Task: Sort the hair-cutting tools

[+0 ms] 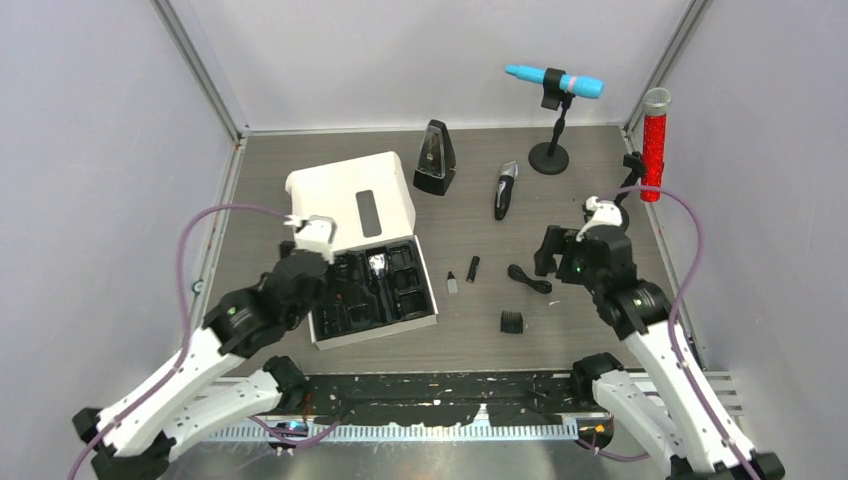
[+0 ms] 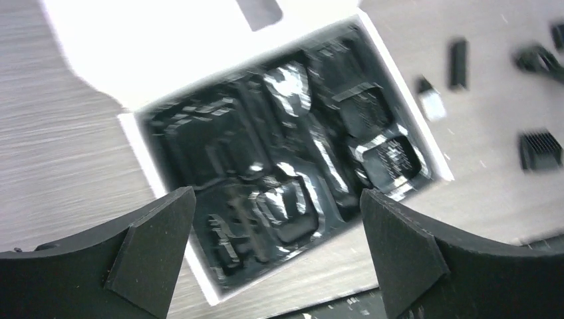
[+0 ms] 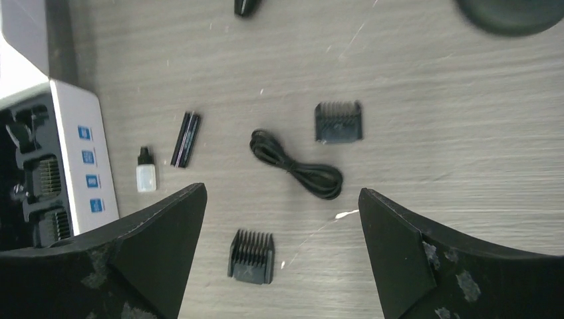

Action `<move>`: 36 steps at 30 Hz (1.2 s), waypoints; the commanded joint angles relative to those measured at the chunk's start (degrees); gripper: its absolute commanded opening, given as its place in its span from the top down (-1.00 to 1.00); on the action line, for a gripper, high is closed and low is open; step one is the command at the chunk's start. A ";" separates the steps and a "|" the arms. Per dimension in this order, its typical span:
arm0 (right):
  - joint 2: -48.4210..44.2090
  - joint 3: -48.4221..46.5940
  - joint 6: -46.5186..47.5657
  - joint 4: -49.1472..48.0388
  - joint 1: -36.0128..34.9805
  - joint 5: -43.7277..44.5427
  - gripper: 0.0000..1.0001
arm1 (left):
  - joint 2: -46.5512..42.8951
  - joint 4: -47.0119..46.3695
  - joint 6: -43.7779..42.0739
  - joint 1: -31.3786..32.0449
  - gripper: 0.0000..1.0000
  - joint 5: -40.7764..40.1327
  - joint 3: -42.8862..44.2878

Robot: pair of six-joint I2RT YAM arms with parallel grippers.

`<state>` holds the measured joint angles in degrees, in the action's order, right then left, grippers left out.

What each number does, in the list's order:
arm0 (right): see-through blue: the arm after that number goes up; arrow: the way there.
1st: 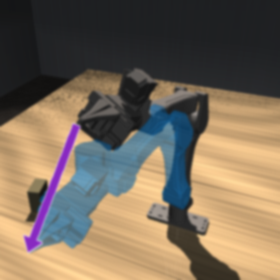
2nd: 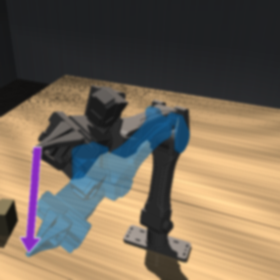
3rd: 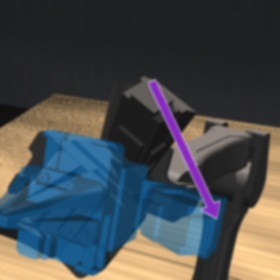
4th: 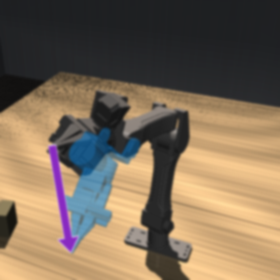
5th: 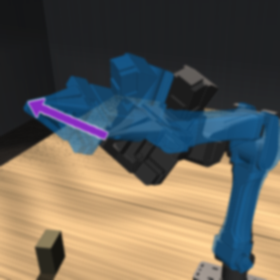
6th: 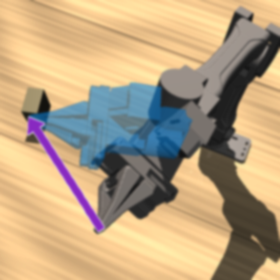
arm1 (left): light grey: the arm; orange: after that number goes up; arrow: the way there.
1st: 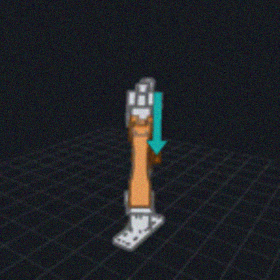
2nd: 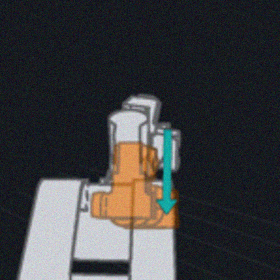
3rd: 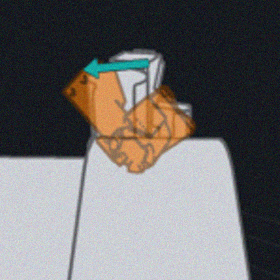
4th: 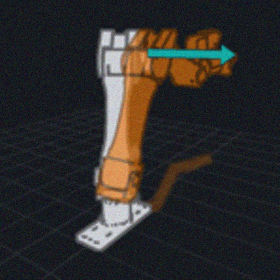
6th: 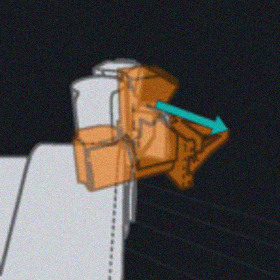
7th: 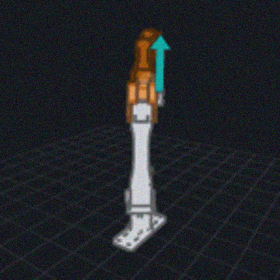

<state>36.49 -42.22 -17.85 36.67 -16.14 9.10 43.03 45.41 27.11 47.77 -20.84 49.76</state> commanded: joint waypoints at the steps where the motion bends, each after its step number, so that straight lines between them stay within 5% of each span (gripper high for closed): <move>1: 6.52 1.65 -5.04 -3.71 -0.29 -8.69 -0.91 | -7.77 7.06 0.81 -2.31 -0.98 -19.68 0.64; 14: 38.43 -5.05 -0.22 -7.09 -1.06 -6.60 -0.87 | -12.21 6.51 -5.65 -25.76 -0.98 -1.98 -3.96; 24: 49.22 -5.68 0.66 -8.44 -3.51 -8.10 -0.63 | -13.62 2.96 -6.28 -27.00 -0.98 -4.71 -6.93; 36: 44.92 -2.65 -2.37 -6.74 -9.56 -6.93 -0.22 | -15.22 2.18 -6.37 -27.03 -0.98 -2.08 -7.83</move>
<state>84.33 -46.09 -18.33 28.93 -24.23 2.46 28.23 50.19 21.65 21.19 -24.21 42.22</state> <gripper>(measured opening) 0.624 0.991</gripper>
